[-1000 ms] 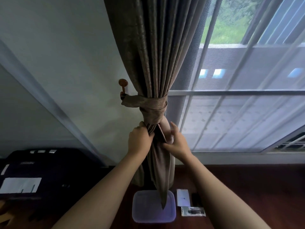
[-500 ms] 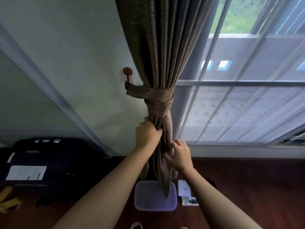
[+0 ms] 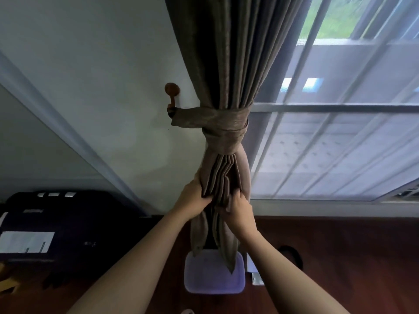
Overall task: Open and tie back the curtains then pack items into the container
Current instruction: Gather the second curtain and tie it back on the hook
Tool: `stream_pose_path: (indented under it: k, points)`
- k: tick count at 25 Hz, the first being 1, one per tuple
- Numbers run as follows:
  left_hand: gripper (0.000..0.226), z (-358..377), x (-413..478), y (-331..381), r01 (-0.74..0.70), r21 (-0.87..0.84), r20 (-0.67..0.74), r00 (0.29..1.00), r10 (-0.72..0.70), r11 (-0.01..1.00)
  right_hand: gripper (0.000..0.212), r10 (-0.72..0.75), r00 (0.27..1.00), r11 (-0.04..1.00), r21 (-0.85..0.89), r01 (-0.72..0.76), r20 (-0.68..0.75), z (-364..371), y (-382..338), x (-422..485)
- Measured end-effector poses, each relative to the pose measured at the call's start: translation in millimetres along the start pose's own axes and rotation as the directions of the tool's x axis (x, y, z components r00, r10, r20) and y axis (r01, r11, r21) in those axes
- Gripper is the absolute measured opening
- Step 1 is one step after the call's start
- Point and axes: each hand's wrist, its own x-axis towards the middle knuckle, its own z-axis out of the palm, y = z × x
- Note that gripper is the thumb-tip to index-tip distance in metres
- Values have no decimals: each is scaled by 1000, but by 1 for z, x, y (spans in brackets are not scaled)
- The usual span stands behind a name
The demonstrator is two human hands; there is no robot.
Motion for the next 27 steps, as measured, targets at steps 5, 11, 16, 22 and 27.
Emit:
stream_pose_path:
  k: [5,11,16,22,27]
  points:
    - [53,13,12,-11,-14,84,-125,992,25,996,13,-102,993,990,-107,96,-53,12,8,8]
    - [16,9,-21,-37,3,360,-509,839,194,933,21,-190,902,979,-149,143,-388,-41,64,-9]
    - [26,20,0,-20,-55,195,-333,936,118,979,23,-280,945,925,-311,219,-170,-33,57,17]
    - [51,23,11,-33,-60,39,-198,978,66,997,21,-305,952,919,-272,287,-28,-17,61,33]
    - [102,19,-21,-49,16,6,-128,992,-15,1000,41,-305,948,921,-224,317,87,-23,88,11]
